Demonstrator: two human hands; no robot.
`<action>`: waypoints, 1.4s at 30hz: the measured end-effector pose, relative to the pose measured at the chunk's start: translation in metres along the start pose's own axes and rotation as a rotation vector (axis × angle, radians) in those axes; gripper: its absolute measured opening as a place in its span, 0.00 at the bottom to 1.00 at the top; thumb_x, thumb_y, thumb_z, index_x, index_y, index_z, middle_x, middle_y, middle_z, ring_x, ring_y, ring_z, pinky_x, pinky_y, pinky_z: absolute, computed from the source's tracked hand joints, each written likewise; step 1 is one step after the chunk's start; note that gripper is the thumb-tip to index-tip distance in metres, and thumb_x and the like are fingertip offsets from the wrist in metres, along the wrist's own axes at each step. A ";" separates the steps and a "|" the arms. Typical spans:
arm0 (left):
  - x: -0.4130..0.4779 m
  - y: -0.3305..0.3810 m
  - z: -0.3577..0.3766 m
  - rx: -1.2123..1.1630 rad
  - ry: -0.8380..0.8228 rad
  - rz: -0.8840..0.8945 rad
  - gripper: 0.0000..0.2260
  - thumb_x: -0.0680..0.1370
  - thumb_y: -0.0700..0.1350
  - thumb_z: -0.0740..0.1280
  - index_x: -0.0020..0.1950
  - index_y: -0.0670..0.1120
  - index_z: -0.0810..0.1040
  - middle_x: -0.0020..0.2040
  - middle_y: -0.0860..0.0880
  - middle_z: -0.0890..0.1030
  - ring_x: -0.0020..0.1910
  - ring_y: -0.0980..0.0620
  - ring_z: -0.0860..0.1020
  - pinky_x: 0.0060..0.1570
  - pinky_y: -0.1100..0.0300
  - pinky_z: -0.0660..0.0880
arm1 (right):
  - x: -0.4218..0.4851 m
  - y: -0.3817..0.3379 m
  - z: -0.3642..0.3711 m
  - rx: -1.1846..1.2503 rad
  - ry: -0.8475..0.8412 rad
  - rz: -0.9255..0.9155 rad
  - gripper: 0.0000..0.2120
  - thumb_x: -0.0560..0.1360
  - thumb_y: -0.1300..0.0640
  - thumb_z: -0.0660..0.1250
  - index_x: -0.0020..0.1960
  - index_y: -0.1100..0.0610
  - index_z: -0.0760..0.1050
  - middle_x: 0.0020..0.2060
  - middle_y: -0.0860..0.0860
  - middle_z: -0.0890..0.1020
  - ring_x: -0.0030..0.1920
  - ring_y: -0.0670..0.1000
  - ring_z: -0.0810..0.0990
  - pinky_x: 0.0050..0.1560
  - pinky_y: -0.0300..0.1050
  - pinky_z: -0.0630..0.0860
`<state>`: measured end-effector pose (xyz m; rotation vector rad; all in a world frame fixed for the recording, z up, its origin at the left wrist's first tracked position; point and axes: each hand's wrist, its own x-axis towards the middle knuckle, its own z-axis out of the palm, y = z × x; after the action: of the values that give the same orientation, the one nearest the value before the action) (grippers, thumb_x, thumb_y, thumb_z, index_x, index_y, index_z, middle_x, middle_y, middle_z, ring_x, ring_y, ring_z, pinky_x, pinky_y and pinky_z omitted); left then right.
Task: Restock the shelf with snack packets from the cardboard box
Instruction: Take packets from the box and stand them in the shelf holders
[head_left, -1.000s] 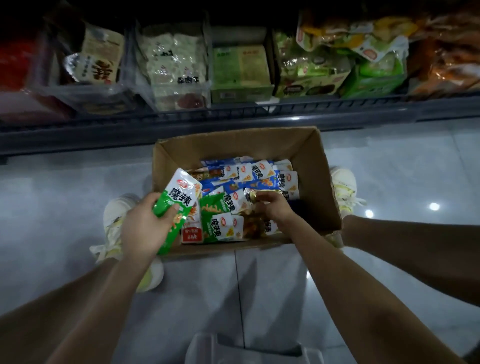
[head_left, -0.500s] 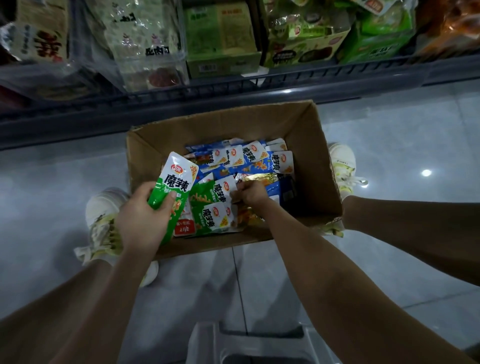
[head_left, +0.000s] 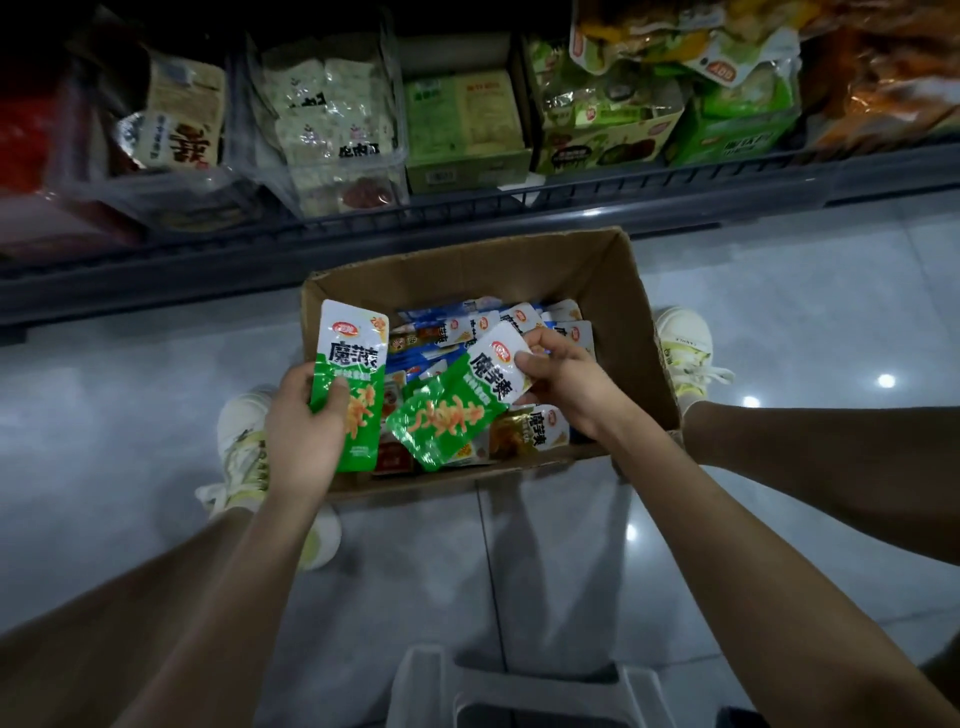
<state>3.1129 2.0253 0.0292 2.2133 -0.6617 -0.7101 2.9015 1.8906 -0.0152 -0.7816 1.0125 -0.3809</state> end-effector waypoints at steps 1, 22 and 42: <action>-0.003 0.001 -0.001 -0.013 -0.032 -0.010 0.09 0.80 0.47 0.63 0.58 0.46 0.75 0.48 0.49 0.80 0.47 0.46 0.78 0.45 0.53 0.74 | -0.004 -0.003 0.005 -0.018 -0.046 0.002 0.09 0.78 0.66 0.62 0.41 0.57 0.71 0.38 0.56 0.81 0.36 0.52 0.81 0.32 0.41 0.80; 0.008 -0.029 -0.033 -0.152 0.062 -0.106 0.13 0.68 0.55 0.69 0.51 0.55 0.77 0.47 0.50 0.83 0.48 0.46 0.81 0.52 0.41 0.77 | 0.051 0.063 0.016 -0.583 0.133 0.207 0.07 0.75 0.67 0.67 0.52 0.60 0.79 0.51 0.56 0.82 0.49 0.52 0.81 0.45 0.42 0.81; 0.002 -0.033 -0.019 -0.104 0.027 -0.010 0.10 0.73 0.50 0.71 0.53 0.53 0.77 0.48 0.52 0.83 0.49 0.48 0.81 0.50 0.42 0.77 | 0.057 0.052 0.026 -0.541 0.162 0.090 0.10 0.78 0.63 0.63 0.39 0.55 0.69 0.40 0.53 0.76 0.45 0.53 0.78 0.41 0.41 0.79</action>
<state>3.1347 2.0529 0.0155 2.1284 -0.5873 -0.7030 2.9491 1.9008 -0.0801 -1.1977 1.3210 -0.0879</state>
